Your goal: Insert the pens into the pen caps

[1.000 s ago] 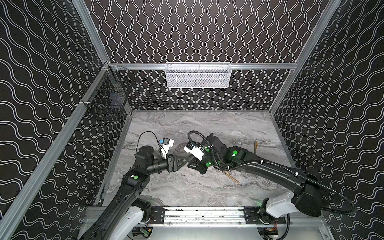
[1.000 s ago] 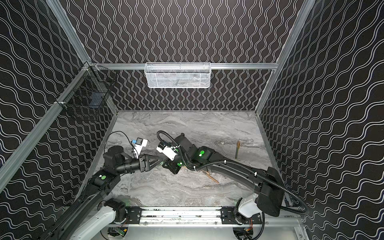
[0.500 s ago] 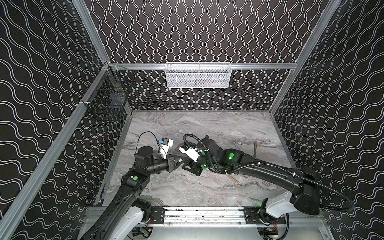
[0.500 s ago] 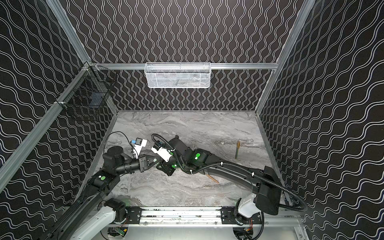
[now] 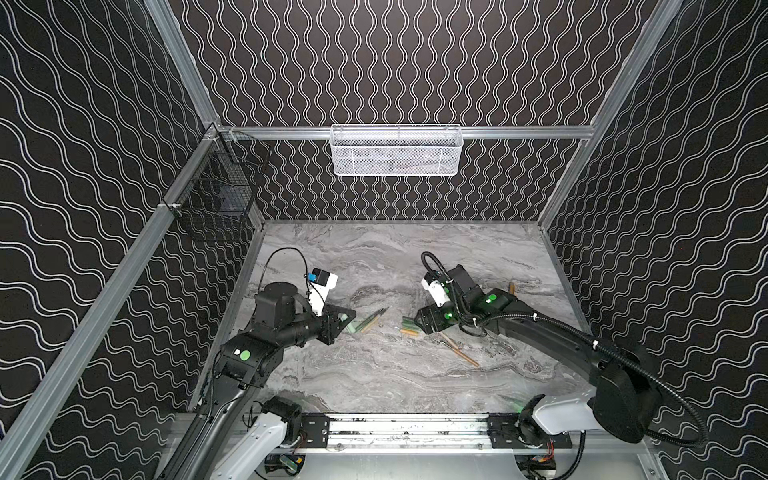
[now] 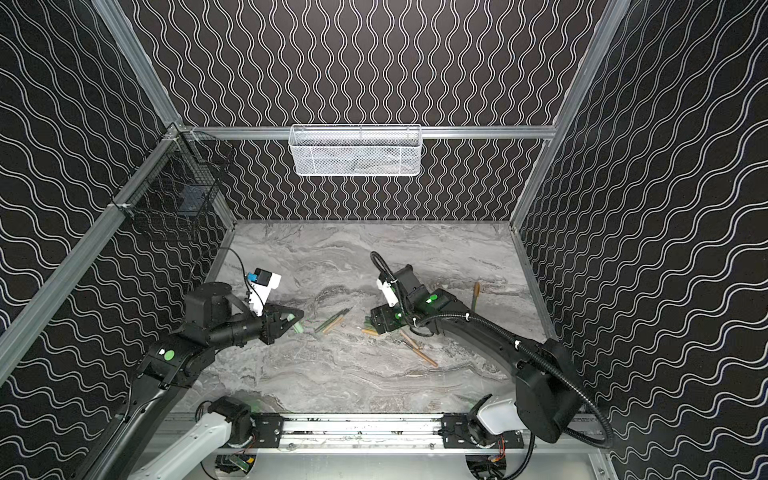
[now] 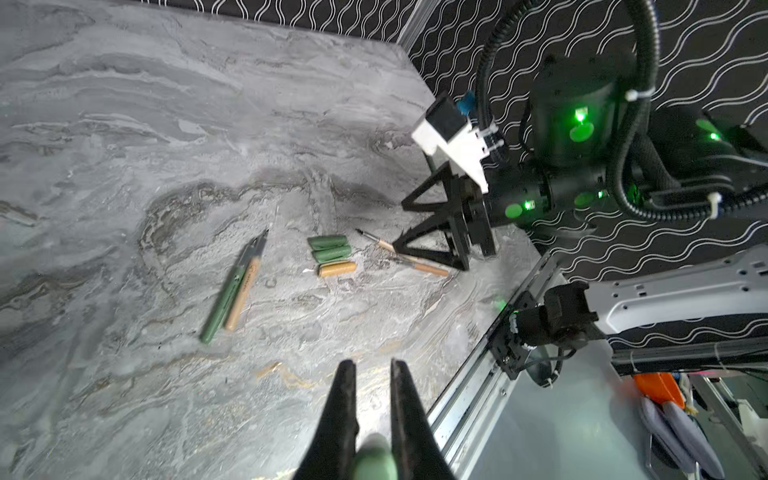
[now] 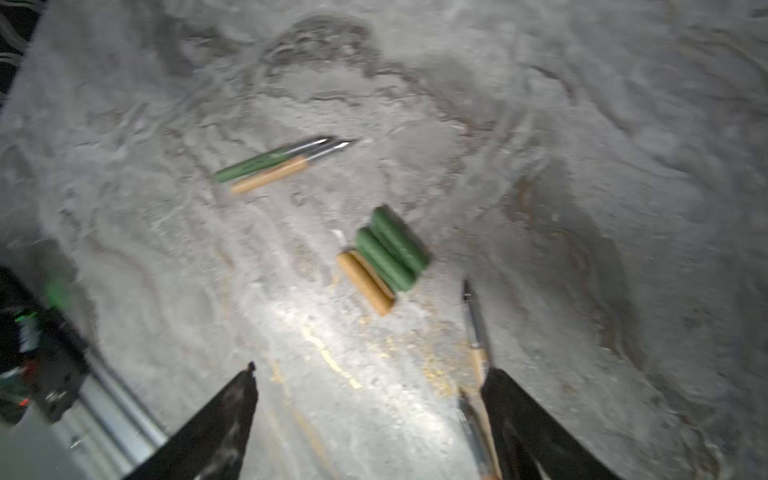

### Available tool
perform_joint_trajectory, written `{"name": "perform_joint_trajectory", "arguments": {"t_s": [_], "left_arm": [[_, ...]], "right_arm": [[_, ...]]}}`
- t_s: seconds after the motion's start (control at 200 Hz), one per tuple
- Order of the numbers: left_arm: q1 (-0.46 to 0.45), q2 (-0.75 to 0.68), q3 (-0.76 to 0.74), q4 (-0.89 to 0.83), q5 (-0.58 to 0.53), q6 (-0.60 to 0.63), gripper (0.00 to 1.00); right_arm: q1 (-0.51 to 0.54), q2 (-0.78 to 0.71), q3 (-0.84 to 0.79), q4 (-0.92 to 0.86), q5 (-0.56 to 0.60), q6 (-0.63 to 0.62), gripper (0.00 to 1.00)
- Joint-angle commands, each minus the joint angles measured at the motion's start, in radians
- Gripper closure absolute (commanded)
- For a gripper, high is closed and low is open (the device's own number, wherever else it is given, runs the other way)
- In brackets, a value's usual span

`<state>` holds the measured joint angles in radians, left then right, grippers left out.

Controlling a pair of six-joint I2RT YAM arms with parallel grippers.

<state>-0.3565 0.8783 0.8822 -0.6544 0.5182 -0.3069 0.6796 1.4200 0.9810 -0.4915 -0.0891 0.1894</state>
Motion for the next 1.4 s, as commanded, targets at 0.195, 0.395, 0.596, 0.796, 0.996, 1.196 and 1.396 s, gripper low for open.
{"name": "perform_joint_trajectory", "arguments": {"t_s": [0.195,0.395,0.596,0.796,0.996,1.196,1.396], "left_arm": [[-0.001,-0.029,-0.028,0.007,0.011,0.038,1.0],[0.0,-0.028,-0.038,0.022,0.014,0.037,1.0],[-0.001,-0.036,-0.047,0.036,0.006,0.032,1.0],[-0.001,-0.029,-0.049,0.041,0.001,0.034,1.0],[-0.001,-0.033,-0.052,0.042,-0.001,0.032,1.0],[-0.001,-0.038,-0.054,0.047,-0.006,0.031,1.0],[-0.001,-0.042,-0.056,0.051,-0.001,0.03,1.0]], "right_arm": [[-0.073,0.119,-0.032,-0.076,0.113,-0.096,0.31],[-0.074,0.212,0.009,-0.108,0.12,-0.146,0.54],[-0.073,0.254,0.01,-0.126,0.114,-0.166,0.6],[-0.074,0.287,0.046,-0.139,0.109,-0.175,0.62],[-0.073,0.333,0.06,-0.15,0.101,-0.177,0.72],[-0.073,0.384,0.089,-0.196,0.118,-0.166,0.78],[-0.073,0.377,0.115,-0.2,0.093,-0.183,0.94]]}}
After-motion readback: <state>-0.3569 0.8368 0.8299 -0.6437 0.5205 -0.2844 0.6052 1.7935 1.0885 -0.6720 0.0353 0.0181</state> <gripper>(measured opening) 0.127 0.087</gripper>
